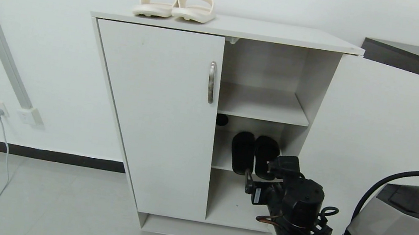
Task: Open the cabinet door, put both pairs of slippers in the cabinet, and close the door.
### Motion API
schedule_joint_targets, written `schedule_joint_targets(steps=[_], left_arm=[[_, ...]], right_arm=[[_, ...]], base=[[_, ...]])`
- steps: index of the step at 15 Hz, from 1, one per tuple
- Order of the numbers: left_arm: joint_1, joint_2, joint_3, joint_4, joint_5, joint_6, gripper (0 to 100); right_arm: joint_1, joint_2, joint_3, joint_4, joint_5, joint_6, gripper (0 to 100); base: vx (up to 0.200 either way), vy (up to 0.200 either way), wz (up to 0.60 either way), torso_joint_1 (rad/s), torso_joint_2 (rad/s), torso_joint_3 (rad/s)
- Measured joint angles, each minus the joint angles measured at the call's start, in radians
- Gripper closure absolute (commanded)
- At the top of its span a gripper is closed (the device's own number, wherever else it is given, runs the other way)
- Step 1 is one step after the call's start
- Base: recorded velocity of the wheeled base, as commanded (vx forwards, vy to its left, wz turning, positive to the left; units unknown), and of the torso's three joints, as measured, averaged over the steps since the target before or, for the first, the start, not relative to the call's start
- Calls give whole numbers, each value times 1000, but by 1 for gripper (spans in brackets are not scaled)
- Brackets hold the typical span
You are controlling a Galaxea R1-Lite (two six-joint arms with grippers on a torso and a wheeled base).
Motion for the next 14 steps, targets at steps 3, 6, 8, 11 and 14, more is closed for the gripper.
schedule_joint_targets(steps=[3,6,8,11,14], left_arm=[[0,0,1,0,1,-6,100],[0,0,1,0,0,-7,100],[0,0,0,0,0,-7,100],[-1,0,0,0,0,-8,100],[-1,0,0,0,-1,-8,100]], right_arm=[[13,0,4,-4,0,-1,0],[19,0,14,-18,0,-4,0],[21,1,20,-32,0,-18,0],[23,3,29,-45,1,-23,0],[21,5,31,-45,1,-23,0]], base=[[0,0,0,0,0,0],[0,67,0,2,1,-1],[0,200,0,0,2,10],[0,200,0,10,1,4],[0,200,0,4,1,4]])
